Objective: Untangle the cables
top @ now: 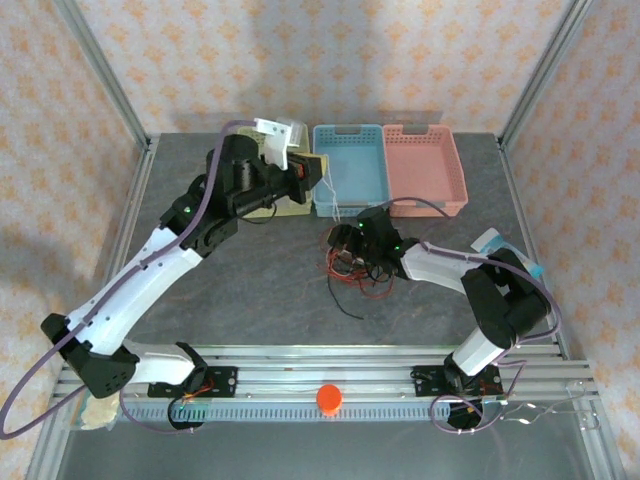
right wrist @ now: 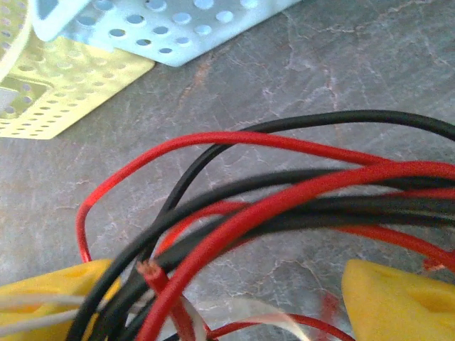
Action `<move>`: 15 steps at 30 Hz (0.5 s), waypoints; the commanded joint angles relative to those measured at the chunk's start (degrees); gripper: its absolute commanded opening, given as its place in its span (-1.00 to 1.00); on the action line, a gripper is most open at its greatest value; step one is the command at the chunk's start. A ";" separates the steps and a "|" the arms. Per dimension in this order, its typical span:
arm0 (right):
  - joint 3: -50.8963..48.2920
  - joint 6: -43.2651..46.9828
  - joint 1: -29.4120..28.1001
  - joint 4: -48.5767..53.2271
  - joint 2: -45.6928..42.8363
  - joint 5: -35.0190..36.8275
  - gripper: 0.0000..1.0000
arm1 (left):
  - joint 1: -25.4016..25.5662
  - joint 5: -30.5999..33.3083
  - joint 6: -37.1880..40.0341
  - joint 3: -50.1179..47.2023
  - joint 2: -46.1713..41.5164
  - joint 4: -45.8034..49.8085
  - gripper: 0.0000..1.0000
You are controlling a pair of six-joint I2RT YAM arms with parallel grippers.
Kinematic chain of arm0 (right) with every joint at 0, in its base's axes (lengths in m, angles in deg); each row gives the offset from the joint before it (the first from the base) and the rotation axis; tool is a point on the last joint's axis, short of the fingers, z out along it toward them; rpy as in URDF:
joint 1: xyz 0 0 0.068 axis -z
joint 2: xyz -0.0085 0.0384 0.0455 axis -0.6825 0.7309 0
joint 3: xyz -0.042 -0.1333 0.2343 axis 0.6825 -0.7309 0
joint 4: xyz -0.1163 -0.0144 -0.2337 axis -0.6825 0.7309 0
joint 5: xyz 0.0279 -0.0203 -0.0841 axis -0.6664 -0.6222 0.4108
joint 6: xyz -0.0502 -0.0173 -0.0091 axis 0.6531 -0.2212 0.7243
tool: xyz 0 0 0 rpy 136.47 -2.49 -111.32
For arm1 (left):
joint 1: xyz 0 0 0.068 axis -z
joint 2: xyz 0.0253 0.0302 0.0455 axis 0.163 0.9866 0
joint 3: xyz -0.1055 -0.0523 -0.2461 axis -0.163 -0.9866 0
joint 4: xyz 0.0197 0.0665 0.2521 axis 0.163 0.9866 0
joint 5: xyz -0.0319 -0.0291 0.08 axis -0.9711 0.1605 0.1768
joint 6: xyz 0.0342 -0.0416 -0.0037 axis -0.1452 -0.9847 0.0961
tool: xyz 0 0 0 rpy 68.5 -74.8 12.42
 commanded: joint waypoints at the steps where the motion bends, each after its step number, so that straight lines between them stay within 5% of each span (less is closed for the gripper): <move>1: -1.21 -0.80 -0.22 2.13 0.19 2.96 0.63 | -0.48 2.50 2.56 4.82 -2.10 1.62 -1.00; 9: -2.12 0.29 -0.22 3.00 -1.71 3.02 0.64 | -0.83 2.86 6.14 11.64 -1.16 3.68 -1.00; 15: -4.47 8.44 -0.31 1.80 -11.91 3.29 0.70 | -0.94 4.59 8.24 11.84 -0.32 4.41 -1.00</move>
